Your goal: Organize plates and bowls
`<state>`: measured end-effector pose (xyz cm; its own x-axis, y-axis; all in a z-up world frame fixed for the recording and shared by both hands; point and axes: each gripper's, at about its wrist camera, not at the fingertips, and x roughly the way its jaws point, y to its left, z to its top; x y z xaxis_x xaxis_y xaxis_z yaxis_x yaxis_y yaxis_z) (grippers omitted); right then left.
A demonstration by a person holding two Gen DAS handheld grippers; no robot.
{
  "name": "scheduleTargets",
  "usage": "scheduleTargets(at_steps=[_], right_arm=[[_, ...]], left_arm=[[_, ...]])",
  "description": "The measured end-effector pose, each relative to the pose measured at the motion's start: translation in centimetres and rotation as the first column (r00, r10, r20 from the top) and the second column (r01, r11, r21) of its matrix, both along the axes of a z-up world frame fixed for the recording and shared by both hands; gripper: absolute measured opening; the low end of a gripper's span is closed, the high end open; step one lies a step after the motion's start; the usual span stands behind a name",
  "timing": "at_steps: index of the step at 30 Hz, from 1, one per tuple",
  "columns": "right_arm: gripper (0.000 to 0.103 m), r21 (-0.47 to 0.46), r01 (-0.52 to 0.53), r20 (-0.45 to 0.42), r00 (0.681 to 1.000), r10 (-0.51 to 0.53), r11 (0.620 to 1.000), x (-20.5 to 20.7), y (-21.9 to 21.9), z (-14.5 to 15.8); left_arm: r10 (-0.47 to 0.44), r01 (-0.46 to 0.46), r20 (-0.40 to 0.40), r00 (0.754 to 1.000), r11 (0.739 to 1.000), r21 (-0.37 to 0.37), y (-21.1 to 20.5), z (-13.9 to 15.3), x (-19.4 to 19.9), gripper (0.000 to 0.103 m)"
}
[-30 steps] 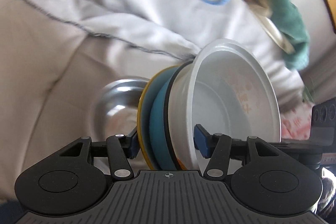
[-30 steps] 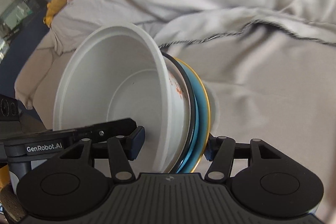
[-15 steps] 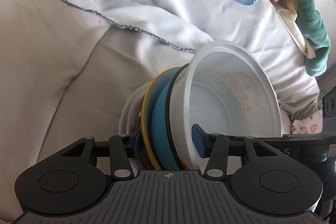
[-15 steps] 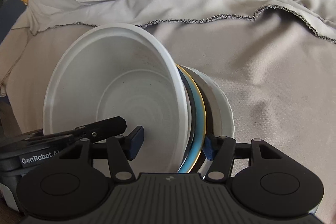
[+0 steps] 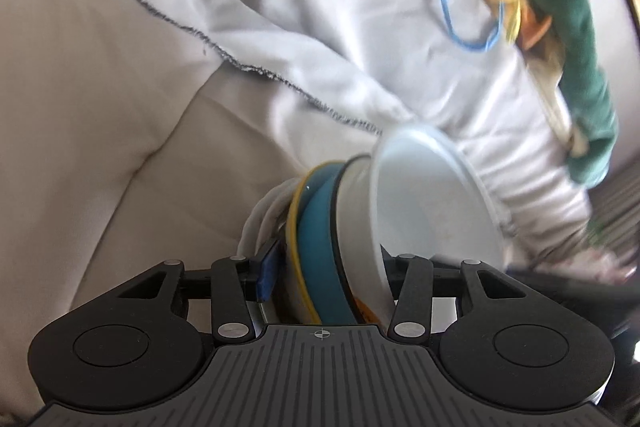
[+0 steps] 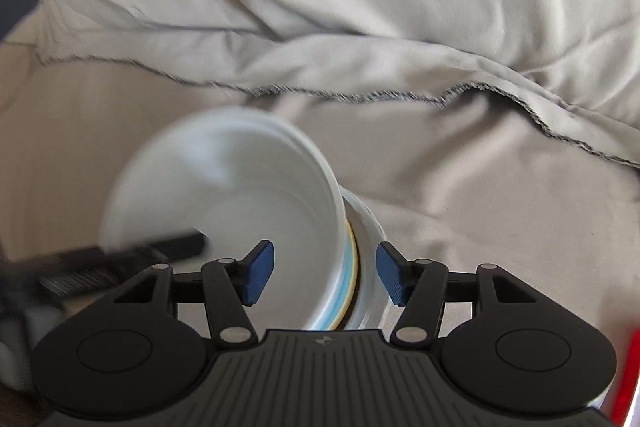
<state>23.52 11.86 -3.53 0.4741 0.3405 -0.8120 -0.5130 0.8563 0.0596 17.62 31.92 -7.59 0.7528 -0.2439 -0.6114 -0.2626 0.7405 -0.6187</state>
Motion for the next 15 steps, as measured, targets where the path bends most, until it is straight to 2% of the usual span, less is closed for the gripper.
scheduleTargets(at_steps=[5, 9, 11, 15], right_arm=[[0.058, 0.061, 0.014, -0.057, 0.998, -0.011, 0.998, -0.3, -0.2, -1.4], [0.048, 0.082, -0.01, -0.035, 0.999, 0.013, 0.997, -0.5, -0.4, -0.7], [0.048, 0.087, -0.009, -0.029, 1.0, 0.012, 0.996, -0.5, -0.5, -0.5], [0.048, 0.053, -0.018, 0.017, 1.0, 0.017, 0.998, -0.8, -0.3, -0.6]], left_arm=[[-0.012, 0.012, -0.001, 1.0, 1.0, 0.003, 0.2, 0.1, 0.0, 0.049], [-0.029, 0.028, 0.003, 1.0, 0.999, 0.036, -0.4, 0.4, 0.5, 0.054], [-0.049, 0.049, -0.004, 0.999, 0.997, 0.056, -0.9, 0.3, 1.0, 0.055], [-0.024, 0.024, -0.003, 1.0, 0.999, -0.038, 0.5, -0.3, 0.6, 0.048]])
